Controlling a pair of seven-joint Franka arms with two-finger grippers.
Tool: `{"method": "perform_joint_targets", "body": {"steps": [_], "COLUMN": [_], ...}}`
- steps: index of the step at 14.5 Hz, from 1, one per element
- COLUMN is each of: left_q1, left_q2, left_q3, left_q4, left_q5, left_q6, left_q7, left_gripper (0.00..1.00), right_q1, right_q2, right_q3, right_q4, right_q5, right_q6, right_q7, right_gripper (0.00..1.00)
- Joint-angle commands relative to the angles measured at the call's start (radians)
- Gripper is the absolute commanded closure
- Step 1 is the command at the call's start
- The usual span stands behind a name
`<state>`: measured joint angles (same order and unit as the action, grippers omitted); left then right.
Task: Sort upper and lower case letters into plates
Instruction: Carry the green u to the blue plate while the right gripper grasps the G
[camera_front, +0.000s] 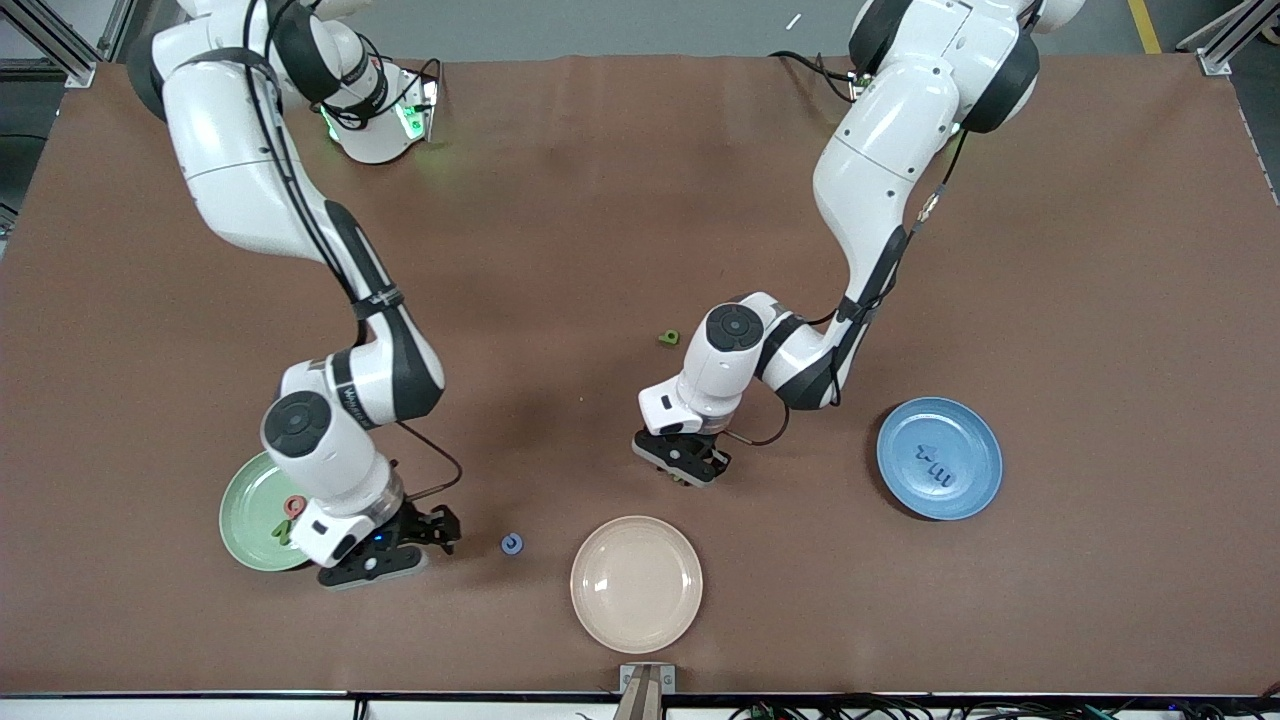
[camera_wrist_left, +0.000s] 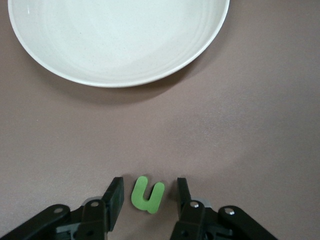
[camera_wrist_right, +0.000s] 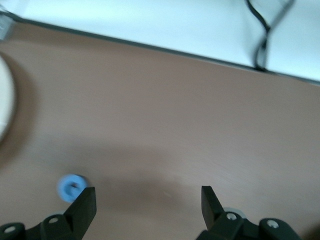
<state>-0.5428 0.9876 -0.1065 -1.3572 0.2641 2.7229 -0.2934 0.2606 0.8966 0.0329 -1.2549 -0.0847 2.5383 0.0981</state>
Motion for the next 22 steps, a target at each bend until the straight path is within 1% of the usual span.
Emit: {"method": "perform_joint_targets", "body": {"steps": [1,2,3,4,6,7,9,11,13,14,15,17,18,19,20,21,22], "left_q1": [-0.002,0.0,0.004,0.007,0.055,0.07,0.115,0.187,0.271,0.324,0.371,0.478,0.498,0.506,0.53,0.55,0.572], "left_q2": [0.006,0.002,-0.003,-0.004,-0.038,-0.085,-0.183,-0.285,-0.364,-0.401,-0.42,-0.425,-0.422,-0.42,-0.411,-0.4,-0.396], "left_q3": [0.005,0.005,0.005,0.005,0.005,0.007,0.004,0.001,0.001,0.002,0.002,-0.005,-0.005,-0.004,-0.004,-0.005,-0.005], "left_q4": [-0.008,-0.011,-0.011,-0.013,-0.038,-0.081,-0.156,-0.265,-0.377,-0.419,-0.44,-0.45,-0.456,-0.459,-0.459,-0.461,-0.467], "left_q5": [0.018,0.018,0.018,0.017,0.02,0.023,0.023,0.023,0.023,0.024,0.024,0.026,0.026,0.026,0.024,0.026,0.026], "left_q6": [0.009,0.009,0.009,0.008,-0.003,-0.026,-0.119,-0.192,-0.198,-0.201,-0.215,-0.255,-0.281,-0.313,-0.343,-0.348,-0.348], "left_q7": [0.011,0.014,0.011,0.008,0.014,0.017,0.007,0.017,0.045,0.078,0.133,0.2,0.21,0.212,0.208,0.212,0.218], "left_gripper": [0.74,0.88,0.98,0.99,1.0,1.0,1.0,1.0,0.99,1.0,1.0,0.99,0.98,0.94,0.87,0.79,0.46], "right_q1": [0.037,0.055,0.069,0.077,0.089,0.091,0.097,0.098,0.101,0.107,0.114,0.117,0.117,0.117,0.115,0.112,0.114], "right_q2": [0.039,0.054,0.068,0.082,0.107,0.117,0.13,0.137,0.14,0.142,0.148,0.148,0.148,0.15,0.151,0.151,0.151], "right_q3": [-0.007,-0.008,-0.008,-0.008,-0.008,-0.008,-0.01,-0.01,-0.01,-0.014,-0.016,-0.019,-0.019,-0.021,-0.021,-0.021,-0.021], "right_q4": [-0.02,-0.02,-0.021,-0.021,-0.021,-0.021,-0.021,-0.02,-0.02,-0.02,-0.018,-0.017,-0.017,-0.017,-0.017,-0.017,-0.017], "right_q5": [0.0,-0.001,-0.001,-0.001,-0.001,-0.001,-0.001,-0.004,-0.006,-0.007,-0.007,-0.009,-0.013,-0.021,-0.023,-0.023,-0.024], "right_q6": [0.106,0.149,0.172,0.189,0.224,0.24,0.249,0.249,0.249,0.249,0.249,0.249,0.249,0.249,0.25,0.25,0.249], "right_q7": [0.07,0.092,0.107,0.126,0.134,0.134,0.134,0.134,0.134,0.132,0.132,0.13,0.127,0.127,0.124,0.123,0.123], "right_gripper": [0.08,0.08,0.08,0.08,0.07,0.07,0.08,0.13,0.17,0.21,0.25,0.33,0.36,0.38,0.4,0.45,0.54]}}
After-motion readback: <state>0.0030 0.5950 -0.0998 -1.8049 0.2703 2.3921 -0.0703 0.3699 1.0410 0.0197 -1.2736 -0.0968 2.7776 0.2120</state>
